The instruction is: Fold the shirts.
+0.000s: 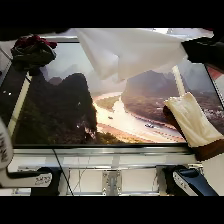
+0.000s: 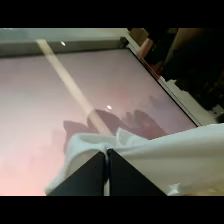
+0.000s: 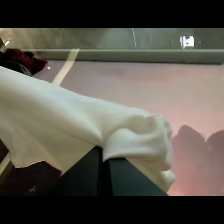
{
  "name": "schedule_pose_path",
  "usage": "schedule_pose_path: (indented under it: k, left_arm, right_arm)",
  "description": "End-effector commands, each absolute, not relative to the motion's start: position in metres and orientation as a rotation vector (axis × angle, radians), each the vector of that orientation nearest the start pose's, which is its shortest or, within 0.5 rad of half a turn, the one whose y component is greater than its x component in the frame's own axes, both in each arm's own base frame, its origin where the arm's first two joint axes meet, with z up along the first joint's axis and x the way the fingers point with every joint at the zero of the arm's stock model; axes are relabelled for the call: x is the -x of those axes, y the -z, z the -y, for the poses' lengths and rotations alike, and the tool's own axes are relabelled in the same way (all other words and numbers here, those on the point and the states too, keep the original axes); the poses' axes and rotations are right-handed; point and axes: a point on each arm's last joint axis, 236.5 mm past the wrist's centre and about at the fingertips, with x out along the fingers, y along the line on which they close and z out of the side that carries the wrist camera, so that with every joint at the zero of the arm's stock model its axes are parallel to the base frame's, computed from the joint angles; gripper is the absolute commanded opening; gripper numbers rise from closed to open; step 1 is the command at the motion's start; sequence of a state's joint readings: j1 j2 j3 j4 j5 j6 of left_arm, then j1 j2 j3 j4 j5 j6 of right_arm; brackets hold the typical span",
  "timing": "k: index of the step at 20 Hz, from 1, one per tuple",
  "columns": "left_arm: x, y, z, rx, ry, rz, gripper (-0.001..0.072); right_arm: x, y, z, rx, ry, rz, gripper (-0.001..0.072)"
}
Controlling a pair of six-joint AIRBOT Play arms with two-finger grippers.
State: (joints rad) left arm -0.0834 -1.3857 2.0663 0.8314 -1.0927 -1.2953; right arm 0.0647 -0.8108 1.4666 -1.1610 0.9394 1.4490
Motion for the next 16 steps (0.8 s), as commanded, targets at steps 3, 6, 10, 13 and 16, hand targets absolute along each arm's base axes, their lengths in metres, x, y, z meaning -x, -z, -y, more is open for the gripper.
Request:
schedule_pose_path:
  k: [3,6,10,13,16]
  left_arm:
    - [-0.331,-0.503,0.124,-0.044,0.505,-0.033,0.0009]
    - [-0.358,-0.461,0.112,-0.018,0.444,-0.172,0.0009]
    - [-0.432,-0.321,0.102,0.028,0.367,-0.543,0.0009]
    - [-0.481,-0.210,0.107,0.061,0.359,-0.765,0.0010]
    - [-0.526,-0.115,0.125,0.133,0.372,-0.896,0.0012]
  right_arm:
    - [-0.264,-0.431,-0.114,-0.167,-0.470,-0.101,0.0023]
    - [-0.284,-0.414,-0.118,-0.176,-0.474,-0.164,0.0023]
    - [-0.346,-0.327,-0.130,-0.211,-0.472,-0.419,0.0023]
    - [-0.386,-0.215,-0.145,-0.248,-0.461,-0.678,0.0023]
    - [-0.404,-0.125,-0.146,-0.248,-0.396,-0.835,0.0023]
